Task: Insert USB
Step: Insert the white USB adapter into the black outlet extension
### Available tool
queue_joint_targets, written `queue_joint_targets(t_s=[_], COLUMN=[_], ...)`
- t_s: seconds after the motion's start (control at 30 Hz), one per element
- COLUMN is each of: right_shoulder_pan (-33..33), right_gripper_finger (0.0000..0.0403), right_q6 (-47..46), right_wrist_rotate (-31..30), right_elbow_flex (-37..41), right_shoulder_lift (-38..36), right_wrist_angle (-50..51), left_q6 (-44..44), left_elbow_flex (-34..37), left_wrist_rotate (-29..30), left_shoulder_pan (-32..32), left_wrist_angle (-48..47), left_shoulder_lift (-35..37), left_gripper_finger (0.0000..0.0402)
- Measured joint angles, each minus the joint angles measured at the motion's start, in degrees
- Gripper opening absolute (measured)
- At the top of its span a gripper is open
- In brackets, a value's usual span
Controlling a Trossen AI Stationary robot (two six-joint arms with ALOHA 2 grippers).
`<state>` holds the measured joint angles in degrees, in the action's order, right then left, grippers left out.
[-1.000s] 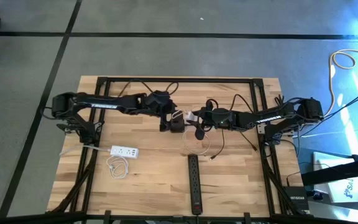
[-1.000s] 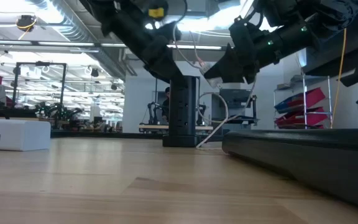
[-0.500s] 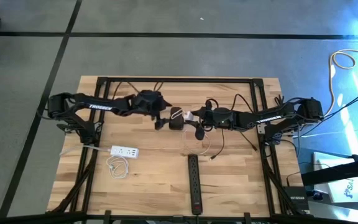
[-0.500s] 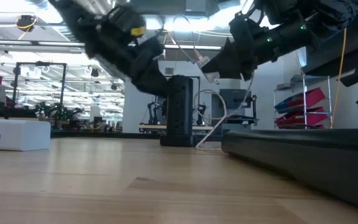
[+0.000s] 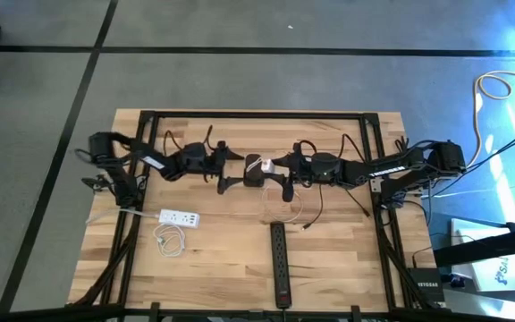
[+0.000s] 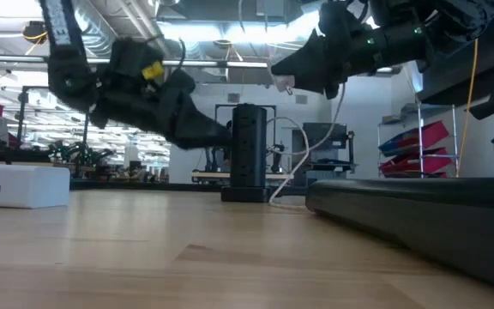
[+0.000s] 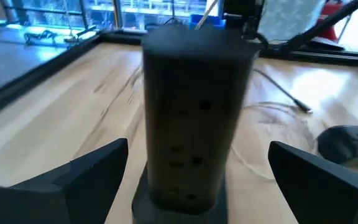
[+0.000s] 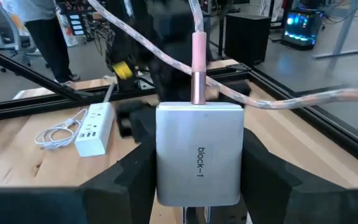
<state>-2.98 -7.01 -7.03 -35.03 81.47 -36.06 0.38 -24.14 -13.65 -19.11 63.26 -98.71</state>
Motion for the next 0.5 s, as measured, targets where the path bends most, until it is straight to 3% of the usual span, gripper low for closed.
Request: queue_joint_targets(t_s=[0.2,0.5], right_shoulder_pan=[0.0,0.0], right_gripper_finger=[0.0172,0.0172], right_q6=[0.0,0.2], right_wrist_rotate=[0.4,0.7], right_elbow_flex=[0.0,0.0], right_shoulder_lift=[0.0,0.0], right_wrist_angle=[-0.1,-0.1], left_q6=[-1.8,-4.1], left_elbow_flex=[-0.2,-7.2], left_wrist_rotate=[-0.5,-3.4], left_shoulder_pan=[0.0,1.4], left_wrist_angle=[16.2,20.0], left_shoulder_lift=[-11.8,-22.7], left_gripper_finger=[0.0373,0.0373])
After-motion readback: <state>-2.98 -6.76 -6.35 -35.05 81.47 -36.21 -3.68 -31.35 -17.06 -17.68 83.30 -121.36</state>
